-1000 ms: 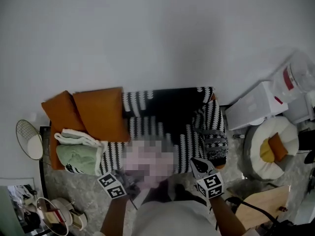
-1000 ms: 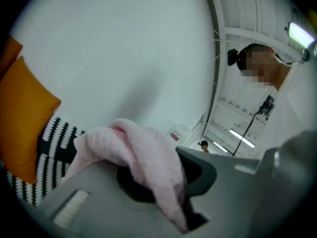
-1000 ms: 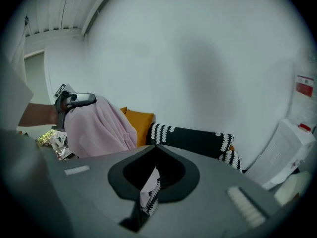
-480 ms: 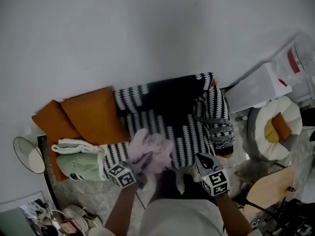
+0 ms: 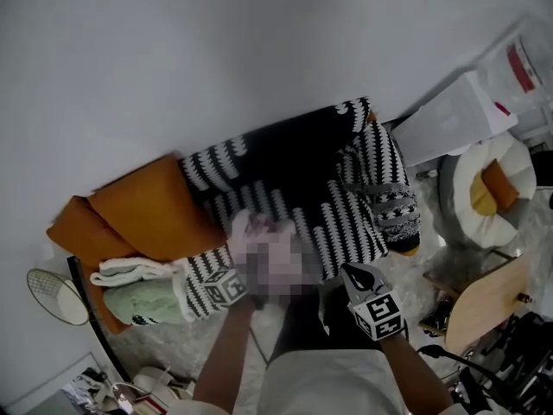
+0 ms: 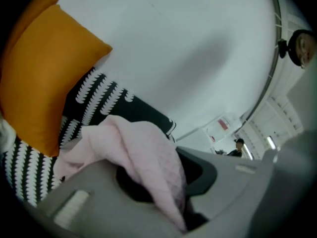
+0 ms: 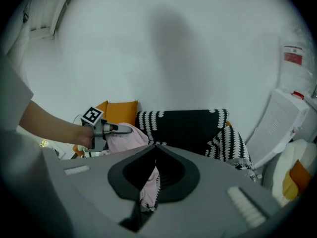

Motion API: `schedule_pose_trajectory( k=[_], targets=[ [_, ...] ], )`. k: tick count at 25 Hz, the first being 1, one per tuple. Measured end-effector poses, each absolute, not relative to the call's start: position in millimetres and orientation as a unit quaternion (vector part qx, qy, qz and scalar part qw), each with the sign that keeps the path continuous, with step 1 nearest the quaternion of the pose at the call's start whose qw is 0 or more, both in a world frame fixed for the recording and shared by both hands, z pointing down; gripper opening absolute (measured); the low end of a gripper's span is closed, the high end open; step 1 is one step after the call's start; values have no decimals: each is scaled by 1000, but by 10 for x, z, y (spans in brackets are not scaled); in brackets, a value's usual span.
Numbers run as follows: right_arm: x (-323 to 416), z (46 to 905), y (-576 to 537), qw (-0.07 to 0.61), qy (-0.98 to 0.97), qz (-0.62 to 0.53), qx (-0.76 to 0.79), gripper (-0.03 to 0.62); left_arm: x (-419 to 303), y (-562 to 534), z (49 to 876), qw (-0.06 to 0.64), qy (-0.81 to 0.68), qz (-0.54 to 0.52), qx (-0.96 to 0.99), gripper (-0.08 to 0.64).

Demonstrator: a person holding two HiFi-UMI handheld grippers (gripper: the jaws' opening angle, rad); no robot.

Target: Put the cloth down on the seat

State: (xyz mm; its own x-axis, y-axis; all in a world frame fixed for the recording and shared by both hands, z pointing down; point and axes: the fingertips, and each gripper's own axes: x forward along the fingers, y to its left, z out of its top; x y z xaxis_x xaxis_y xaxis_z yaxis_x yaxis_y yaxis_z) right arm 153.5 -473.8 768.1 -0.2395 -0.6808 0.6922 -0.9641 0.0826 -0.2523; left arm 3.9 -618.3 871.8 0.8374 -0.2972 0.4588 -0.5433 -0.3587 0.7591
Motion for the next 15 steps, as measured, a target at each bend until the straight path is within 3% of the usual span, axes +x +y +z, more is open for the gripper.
schedule_pose_trajectory(
  k=[12, 15],
  targets=[
    [1506, 8355, -4584, 221, -680, 398, 574, 5, 330, -6311, 10132, 549, -273, 222, 758, 102],
    [1550, 8462, -4502, 228, -671, 409, 575, 5, 337, -6235, 10338, 550, -268, 261, 747, 227]
  ],
)
